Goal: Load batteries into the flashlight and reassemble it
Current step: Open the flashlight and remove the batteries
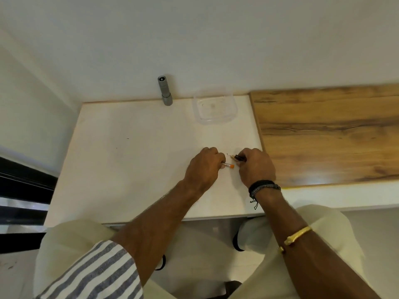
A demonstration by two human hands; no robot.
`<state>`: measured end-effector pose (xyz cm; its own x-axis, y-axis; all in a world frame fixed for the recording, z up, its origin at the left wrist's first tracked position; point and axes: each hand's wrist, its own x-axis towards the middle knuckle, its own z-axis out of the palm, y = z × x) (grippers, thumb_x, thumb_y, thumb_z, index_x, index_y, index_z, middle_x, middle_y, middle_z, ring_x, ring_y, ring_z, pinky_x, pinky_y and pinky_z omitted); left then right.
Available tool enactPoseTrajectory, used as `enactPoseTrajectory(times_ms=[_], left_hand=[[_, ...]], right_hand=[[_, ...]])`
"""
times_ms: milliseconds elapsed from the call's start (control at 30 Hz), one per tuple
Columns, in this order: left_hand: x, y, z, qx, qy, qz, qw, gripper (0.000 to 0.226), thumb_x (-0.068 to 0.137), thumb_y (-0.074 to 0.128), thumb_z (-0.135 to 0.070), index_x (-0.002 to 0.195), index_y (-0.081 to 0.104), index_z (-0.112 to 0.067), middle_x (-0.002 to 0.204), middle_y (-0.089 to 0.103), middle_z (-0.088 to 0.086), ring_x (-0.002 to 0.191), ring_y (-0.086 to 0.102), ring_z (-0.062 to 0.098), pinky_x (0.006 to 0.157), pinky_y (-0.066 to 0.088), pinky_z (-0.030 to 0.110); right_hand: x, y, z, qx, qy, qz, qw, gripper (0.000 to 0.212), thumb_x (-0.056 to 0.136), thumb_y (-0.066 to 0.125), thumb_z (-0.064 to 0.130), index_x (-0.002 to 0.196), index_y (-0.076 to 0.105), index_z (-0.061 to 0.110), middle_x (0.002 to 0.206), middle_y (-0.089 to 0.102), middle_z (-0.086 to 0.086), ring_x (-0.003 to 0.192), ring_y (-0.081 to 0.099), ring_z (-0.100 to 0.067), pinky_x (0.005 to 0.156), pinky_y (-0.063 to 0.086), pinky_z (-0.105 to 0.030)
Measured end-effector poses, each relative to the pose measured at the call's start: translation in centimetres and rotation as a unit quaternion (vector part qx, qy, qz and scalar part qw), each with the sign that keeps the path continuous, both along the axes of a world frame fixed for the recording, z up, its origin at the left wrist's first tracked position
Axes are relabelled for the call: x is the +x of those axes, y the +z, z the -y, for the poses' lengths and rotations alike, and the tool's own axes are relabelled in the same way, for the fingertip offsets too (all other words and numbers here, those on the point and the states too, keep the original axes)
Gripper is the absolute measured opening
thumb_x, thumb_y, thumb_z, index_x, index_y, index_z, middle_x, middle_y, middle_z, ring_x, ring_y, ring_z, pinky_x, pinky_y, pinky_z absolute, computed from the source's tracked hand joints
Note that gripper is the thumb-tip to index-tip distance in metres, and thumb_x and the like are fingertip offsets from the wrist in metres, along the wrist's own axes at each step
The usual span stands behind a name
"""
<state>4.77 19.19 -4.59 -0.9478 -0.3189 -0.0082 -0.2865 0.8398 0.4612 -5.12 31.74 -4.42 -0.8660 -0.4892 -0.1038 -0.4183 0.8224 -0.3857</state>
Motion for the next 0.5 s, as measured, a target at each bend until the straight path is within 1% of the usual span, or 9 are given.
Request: enactPoseTrajectory(times_ms=[133, 200, 267, 400, 433, 500], left_hand=[[-0.3, 1.0, 1.2, -0.007, 0.028, -0.044, 0.999, 0.020, 0.099, 0.057, -0.024, 0.108, 0.072, -0.013, 0.100, 0.067, 0.006, 0.089, 0.056, 0.018, 0.077, 0.052, 0.034], [-1.0, 2.0, 2.3, -0.026, 0.044, -0.081, 0.995, 0.020, 0.098, 0.059, -0.026, 0.103, 0.073, -0.014, 0.093, 0.066, 0.005, 0.084, 0.055, 0.019, 0.073, 0.051, 0.035], [-2.1, 3.4, 3.5, -0.040, 0.061, -0.114, 0.991, 0.019, 0.097, 0.061, -0.027, 0.101, 0.073, -0.013, 0.091, 0.065, 0.006, 0.083, 0.056, 0.021, 0.071, 0.050, 0.036], [-5.0, 5.1, 6.5, -0.049, 0.089, -0.122, 0.987, 0.021, 0.097, 0.060, -0.029, 0.105, 0.073, -0.014, 0.096, 0.065, 0.007, 0.087, 0.057, 0.023, 0.074, 0.051, 0.037], [-5.8, 5.3, 7.2, -0.049, 0.100, -0.120, 0.987, 0.021, 0.097, 0.060, -0.030, 0.105, 0.074, -0.015, 0.097, 0.064, 0.007, 0.089, 0.057, 0.022, 0.074, 0.051, 0.037], [-7.4, 5.5, 8.5, -0.053, 0.133, -0.112, 0.983, 0.019, 0.094, 0.065, -0.031, 0.104, 0.075, -0.019, 0.099, 0.061, 0.004, 0.090, 0.056, 0.020, 0.069, 0.047, 0.034]], right_hand=[[-1.2, 1.1, 1.1, -0.068, 0.006, -0.003, 0.998, 0.015, 0.094, 0.068, 0.017, 0.108, 0.075, 0.020, 0.105, 0.070, -0.004, 0.098, 0.065, -0.025, 0.070, 0.045, -0.030], [-2.3, 2.5, 2.5, -0.096, 0.024, -0.013, 0.995, 0.014, 0.095, 0.068, 0.019, 0.107, 0.075, 0.021, 0.107, 0.071, -0.003, 0.098, 0.065, -0.025, 0.073, 0.047, -0.031], [-3.5, 4.2, 4.3, -0.112, 0.050, -0.022, 0.992, 0.013, 0.094, 0.068, 0.020, 0.106, 0.075, 0.022, 0.107, 0.072, -0.002, 0.097, 0.066, -0.024, 0.075, 0.051, -0.033], [-6.8, 6.7, 8.5, -0.092, 0.089, -0.055, 0.990, 0.014, 0.095, 0.067, 0.021, 0.108, 0.074, 0.023, 0.107, 0.073, -0.002, 0.096, 0.066, -0.022, 0.073, 0.047, -0.029], [-7.6, 7.0, 9.6, -0.081, 0.097, -0.060, 0.990, 0.015, 0.096, 0.067, 0.021, 0.108, 0.074, 0.024, 0.109, 0.073, -0.002, 0.097, 0.067, -0.023, 0.075, 0.049, -0.030], [-9.0, 7.4, 11.4, -0.055, 0.113, -0.064, 0.990, 0.015, 0.096, 0.066, 0.021, 0.108, 0.074, 0.024, 0.109, 0.073, -0.002, 0.098, 0.067, -0.024, 0.081, 0.055, -0.035]])
